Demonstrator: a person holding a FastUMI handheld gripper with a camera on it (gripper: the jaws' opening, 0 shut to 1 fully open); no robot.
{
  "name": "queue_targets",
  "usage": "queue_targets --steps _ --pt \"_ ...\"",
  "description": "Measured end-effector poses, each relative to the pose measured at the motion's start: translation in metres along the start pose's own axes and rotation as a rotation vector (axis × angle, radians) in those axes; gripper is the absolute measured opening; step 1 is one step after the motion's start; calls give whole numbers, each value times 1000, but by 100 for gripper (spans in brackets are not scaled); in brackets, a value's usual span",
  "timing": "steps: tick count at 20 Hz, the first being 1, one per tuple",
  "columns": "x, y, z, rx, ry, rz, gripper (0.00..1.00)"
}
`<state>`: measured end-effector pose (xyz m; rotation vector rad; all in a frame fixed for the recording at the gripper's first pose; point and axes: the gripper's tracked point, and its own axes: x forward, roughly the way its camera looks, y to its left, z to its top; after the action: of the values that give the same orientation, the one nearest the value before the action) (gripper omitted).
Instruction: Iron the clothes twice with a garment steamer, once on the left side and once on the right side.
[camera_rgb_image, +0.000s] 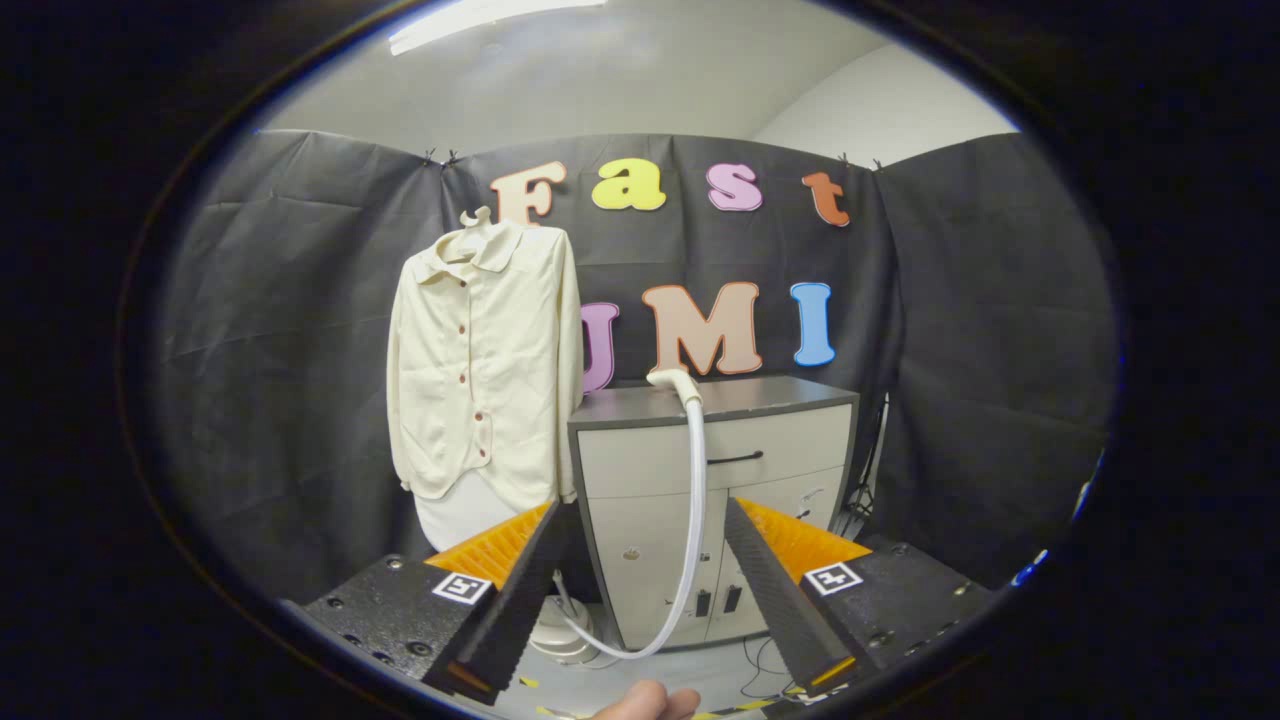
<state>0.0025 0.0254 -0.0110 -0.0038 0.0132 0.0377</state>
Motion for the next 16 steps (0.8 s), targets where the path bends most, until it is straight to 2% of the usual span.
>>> queue_targets --steps 9,16 --pt "22 2 1 -7 8 -5 98" --pt "96 8 22 -21 8 -3 98"
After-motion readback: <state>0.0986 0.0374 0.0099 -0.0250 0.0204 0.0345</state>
